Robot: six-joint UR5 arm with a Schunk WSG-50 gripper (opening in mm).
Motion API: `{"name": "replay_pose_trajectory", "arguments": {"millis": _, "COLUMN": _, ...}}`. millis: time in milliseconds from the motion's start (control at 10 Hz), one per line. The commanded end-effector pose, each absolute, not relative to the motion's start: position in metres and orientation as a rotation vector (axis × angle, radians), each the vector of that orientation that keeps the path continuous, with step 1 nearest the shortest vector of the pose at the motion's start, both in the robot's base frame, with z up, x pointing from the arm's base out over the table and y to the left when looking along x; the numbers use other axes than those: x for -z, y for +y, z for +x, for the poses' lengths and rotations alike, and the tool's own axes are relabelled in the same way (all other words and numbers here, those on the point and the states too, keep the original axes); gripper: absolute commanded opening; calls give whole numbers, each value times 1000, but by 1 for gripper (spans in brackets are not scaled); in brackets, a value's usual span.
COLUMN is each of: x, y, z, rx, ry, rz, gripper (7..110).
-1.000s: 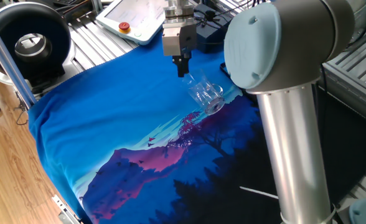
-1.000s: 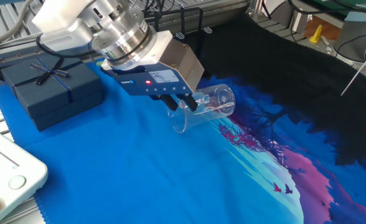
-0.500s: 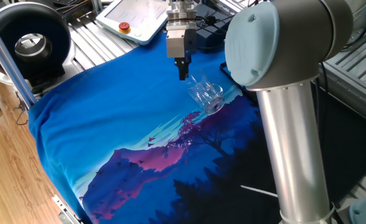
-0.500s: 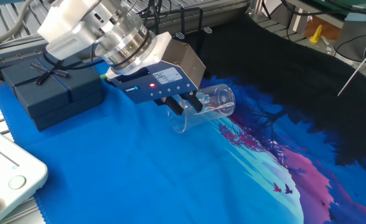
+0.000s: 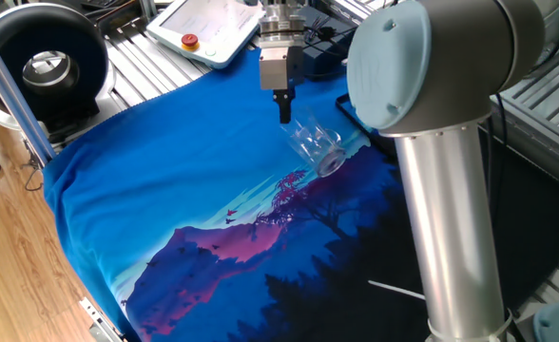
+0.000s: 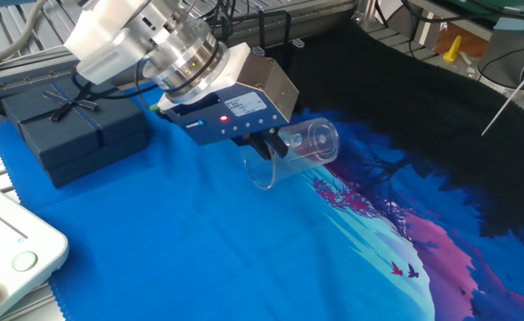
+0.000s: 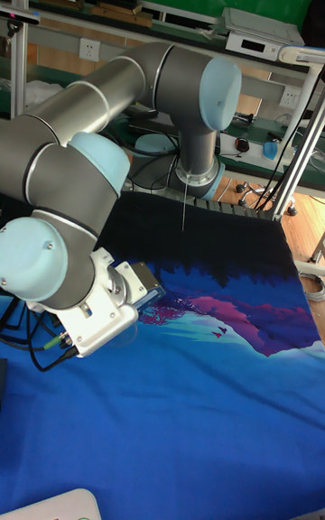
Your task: Take the cup off the cup rack
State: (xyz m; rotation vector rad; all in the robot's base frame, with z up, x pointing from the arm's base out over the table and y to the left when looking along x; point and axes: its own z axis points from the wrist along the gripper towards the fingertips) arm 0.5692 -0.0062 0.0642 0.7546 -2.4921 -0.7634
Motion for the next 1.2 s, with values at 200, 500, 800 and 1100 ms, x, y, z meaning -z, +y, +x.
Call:
{"name": "replay_pose_trajectory", "arguments": {"millis": 200, "x": -66, "y": -25, "z": 564, "rx": 621, "ry": -2521, "rz": 720, "gripper": 7}}
{"name": "replay_pose_trajectory", "arguments": {"millis": 500, "x": -70, "y": -37, "z": 560, "rx": 540, "ry": -2519, "rz": 710, "gripper": 7}}
{"name": "replay_pose_trajectory", "arguments": {"millis": 800, "x": -77, "y": -45, "z": 562, "rx": 480, "ry": -2530, "rz": 698, "gripper": 7}}
{"name": "replay_pose_trajectory", "arguments": {"millis": 1100, "x": -99, "y": -47, "z": 567, "rx": 387, "ry": -2549, "rz": 647, "gripper": 7}}
